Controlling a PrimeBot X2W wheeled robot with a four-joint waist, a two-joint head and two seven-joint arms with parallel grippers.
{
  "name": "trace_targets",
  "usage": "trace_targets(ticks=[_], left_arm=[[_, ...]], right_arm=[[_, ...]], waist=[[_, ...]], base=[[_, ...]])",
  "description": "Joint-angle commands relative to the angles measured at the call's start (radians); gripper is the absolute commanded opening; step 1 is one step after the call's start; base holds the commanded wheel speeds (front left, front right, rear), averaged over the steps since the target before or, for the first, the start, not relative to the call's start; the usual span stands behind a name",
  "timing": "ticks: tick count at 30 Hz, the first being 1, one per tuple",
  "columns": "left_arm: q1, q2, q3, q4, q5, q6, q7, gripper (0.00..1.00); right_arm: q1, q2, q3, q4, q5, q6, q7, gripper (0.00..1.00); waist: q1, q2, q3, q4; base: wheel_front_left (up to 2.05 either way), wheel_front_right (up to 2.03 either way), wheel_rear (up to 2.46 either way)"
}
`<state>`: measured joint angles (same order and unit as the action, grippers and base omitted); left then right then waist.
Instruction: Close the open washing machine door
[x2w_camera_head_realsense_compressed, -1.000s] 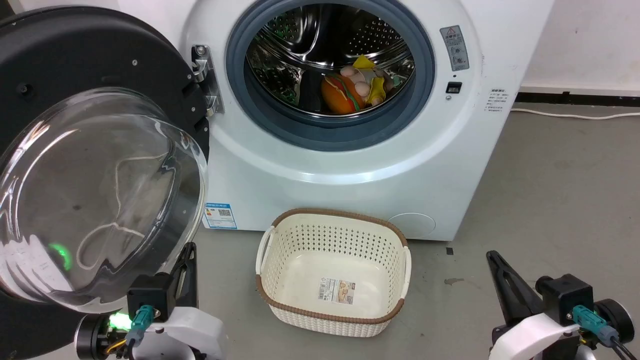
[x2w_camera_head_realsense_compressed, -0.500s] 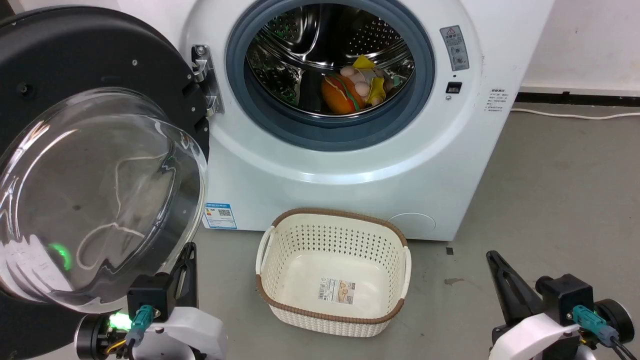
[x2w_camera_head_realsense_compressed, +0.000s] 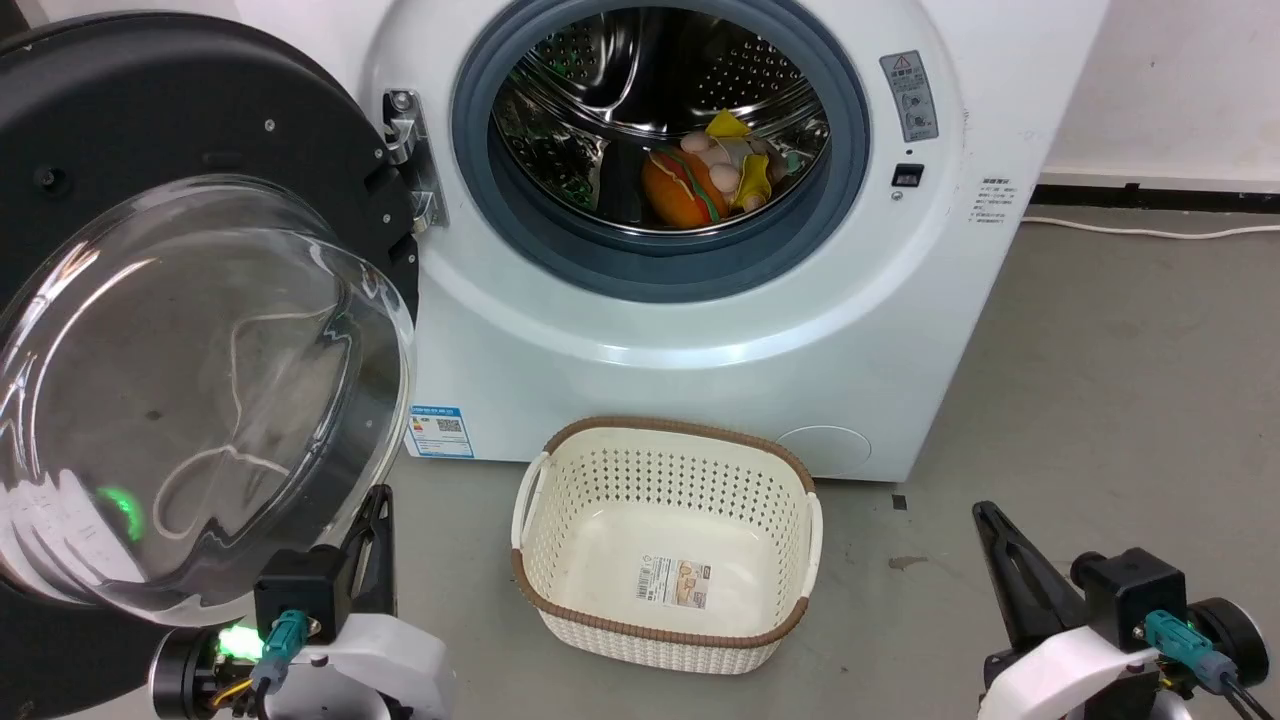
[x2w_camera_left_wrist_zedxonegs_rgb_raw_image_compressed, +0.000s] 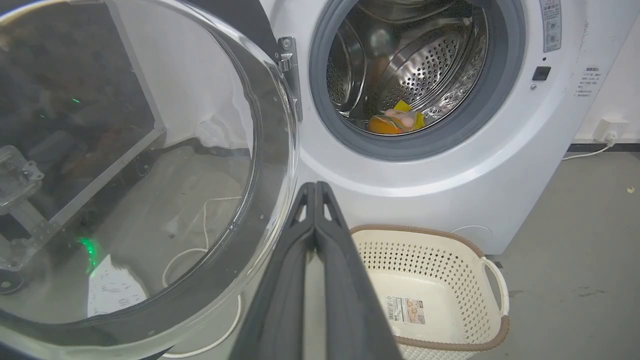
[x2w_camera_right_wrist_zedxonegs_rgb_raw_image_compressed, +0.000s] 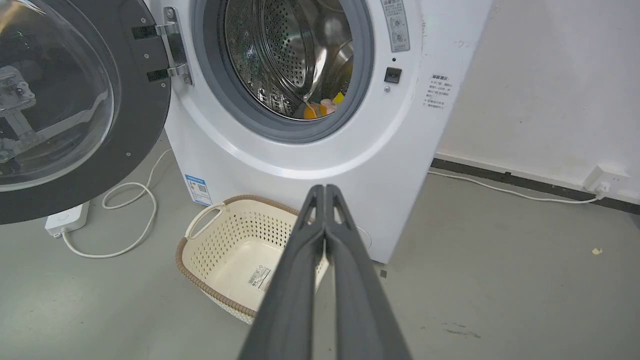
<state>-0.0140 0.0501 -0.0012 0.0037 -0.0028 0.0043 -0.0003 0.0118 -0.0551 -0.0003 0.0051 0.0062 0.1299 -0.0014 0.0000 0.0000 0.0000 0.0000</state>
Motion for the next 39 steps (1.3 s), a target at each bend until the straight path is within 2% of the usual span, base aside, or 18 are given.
trace_targets(ticks=[1, 7, 8, 25, 39], left_arm=[[0.014, 0.0, 0.001, -0.004, 0.003, -0.004, 0.0, 0.0], [0.014, 0.0, 0.001, -0.004, 0.003, -0.004, 0.0, 0.0], [0.0, 0.0, 0.0, 0.0, 0.0, 0.0, 0.0, 1.0], [-0.004, 0.0, -0.02, 0.006, -0.005, 0.012, -0.028, 1.0], [-0.007, 0.002, -0.034, 0.01, -0.006, 0.019, -0.057, 1.0]], right_arm=[[-0.012, 0.005, 0.0, -0.005, -0.006, 0.001, 0.001, 0.0], [-0.012, 0.005, 0.0, -0.005, -0.006, 0.001, 0.001, 0.0], [0.0, 0.0, 0.0, 0.0, 0.0, 0.0, 0.0, 1.0], [0.004, 0.0, -0.016, 0.0, 0.022, 0.0, -0.028, 1.0], [0.017, 0.001, 0.003, -0.006, 0.028, 0.0, -0.057, 1.0]], waist=[[0.0, 0.0, 0.0, 0.0], [0.0, 0.0, 0.0, 0.0], [0.0, 0.0, 0.0, 0.0], [0.0, 0.0, 0.002, 0.013], [0.0, 0.0, -0.005, 0.08]], base=[[0.0, 0.0, 0.0], [0.0, 0.0, 0.0], [0.0, 0.0, 0.0], [0.0, 0.0, 0.0], [0.0, 0.0, 0.0]])
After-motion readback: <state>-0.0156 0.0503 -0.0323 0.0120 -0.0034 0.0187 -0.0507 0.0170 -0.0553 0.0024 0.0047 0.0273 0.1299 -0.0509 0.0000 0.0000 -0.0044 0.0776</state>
